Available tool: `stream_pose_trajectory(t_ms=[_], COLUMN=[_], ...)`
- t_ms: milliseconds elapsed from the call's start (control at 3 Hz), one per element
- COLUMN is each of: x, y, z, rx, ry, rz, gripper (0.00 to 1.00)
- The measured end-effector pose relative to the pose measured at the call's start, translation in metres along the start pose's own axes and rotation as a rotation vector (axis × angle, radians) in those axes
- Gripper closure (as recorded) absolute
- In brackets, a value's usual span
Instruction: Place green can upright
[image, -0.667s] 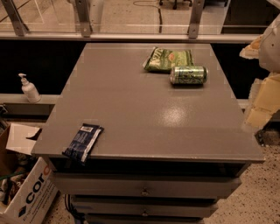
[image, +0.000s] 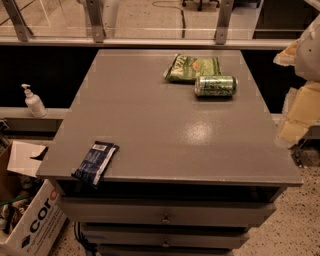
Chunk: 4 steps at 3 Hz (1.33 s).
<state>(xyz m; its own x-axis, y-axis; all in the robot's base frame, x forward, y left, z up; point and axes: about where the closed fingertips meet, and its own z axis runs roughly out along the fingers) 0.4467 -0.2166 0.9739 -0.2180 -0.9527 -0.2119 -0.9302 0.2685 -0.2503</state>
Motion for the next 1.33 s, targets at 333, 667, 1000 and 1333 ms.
stream_pose_trajectory(t_ms=[333,667,1000,1333], x=[-0.011,-0.021,-0.029,-0.037], y=[-0.052,-0.091,-0.118,-0.137], z=[0.034,0.059,0.078,0.099], rx=[0.029,0.052,0.071,0.074], ry=[-0.046,-0.087,-0.101,-0.089], rz=[-0.014,-0.027,-0.045,-0.065], gripper=[0.0,0.0,0.0,0.0])
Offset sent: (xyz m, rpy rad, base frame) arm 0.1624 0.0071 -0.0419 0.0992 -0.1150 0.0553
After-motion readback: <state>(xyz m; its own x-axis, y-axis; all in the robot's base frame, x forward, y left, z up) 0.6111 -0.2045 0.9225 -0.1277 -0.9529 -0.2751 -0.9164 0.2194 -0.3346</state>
